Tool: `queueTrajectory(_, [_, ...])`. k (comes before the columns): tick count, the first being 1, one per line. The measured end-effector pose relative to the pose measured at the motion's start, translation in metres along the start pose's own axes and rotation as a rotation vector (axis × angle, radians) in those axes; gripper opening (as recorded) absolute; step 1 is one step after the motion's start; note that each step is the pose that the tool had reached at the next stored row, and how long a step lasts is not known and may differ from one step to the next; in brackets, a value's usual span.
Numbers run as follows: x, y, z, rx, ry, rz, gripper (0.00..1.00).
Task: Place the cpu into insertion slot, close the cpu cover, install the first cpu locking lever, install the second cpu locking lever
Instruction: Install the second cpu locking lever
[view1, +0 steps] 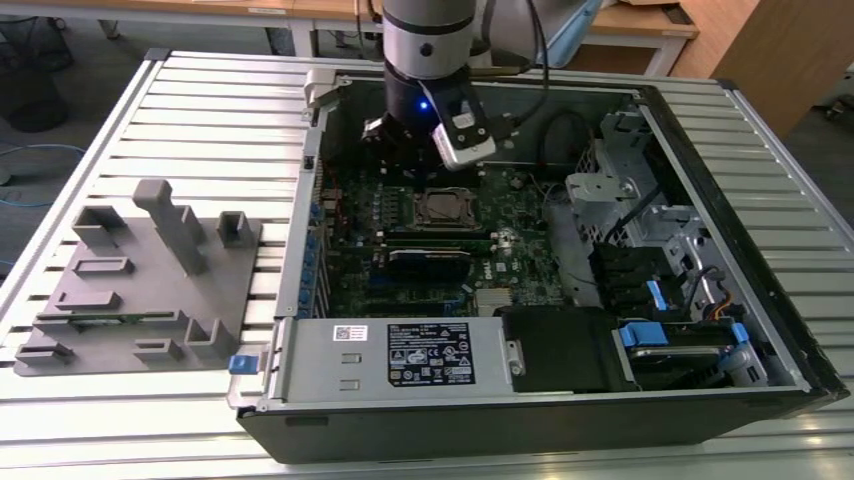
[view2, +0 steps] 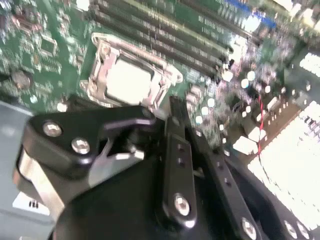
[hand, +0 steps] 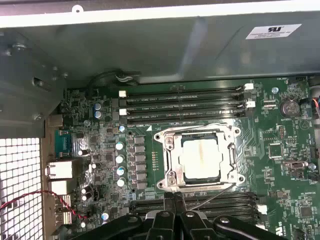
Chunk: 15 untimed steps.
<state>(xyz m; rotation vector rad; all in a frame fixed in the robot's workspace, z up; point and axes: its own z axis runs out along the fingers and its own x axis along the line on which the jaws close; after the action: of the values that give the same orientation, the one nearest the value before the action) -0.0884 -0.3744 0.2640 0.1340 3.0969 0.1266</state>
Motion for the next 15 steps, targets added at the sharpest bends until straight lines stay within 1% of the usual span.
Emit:
queueTrajectory(7, [-0.0159,-0.0002,0.0006,-0.0003,0.0001,0.001,0.11])
queueTrajectory(11, [-0.0201,-0.0043,0.0011,-0.0001,0.0,0.001,0.11])
queueTrajectory(15, [-0.0211,-0.0095,0.0043,-0.0001,0.0,0.002,0.11])
